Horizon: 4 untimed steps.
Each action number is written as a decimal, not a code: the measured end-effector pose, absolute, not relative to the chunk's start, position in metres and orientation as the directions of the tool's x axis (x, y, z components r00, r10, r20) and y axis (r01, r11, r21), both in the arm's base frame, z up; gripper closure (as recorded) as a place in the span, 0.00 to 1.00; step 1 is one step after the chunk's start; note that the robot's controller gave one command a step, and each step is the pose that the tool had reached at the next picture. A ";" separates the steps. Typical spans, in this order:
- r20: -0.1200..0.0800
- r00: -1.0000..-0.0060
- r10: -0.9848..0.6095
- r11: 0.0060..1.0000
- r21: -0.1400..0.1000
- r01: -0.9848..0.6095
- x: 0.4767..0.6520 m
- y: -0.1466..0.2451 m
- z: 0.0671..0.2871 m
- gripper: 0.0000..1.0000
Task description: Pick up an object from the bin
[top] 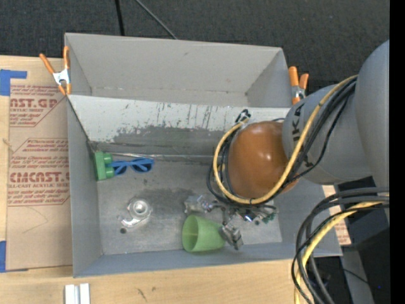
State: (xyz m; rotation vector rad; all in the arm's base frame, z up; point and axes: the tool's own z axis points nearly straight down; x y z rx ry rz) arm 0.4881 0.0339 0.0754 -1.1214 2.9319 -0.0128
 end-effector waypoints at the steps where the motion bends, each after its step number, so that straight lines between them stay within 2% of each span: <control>1: 0.000 -0.766 -0.643 0.766 -0.007 -0.643 0.490 0.041 0.075 0.00; 2: -0.002 -0.690 -0.724 0.690 -0.002 -0.724 0.490 0.044 0.088 0.00; 3: -0.011 -0.481 -0.877 0.481 -0.016 -0.877 0.488 0.046 0.075 0.00; 4: -0.014 -0.396 -0.918 0.396 -0.013 -0.918 0.491 0.037 0.078 0.00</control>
Offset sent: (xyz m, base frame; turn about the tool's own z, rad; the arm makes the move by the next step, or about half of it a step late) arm -0.0015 0.0099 -0.0054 0.0297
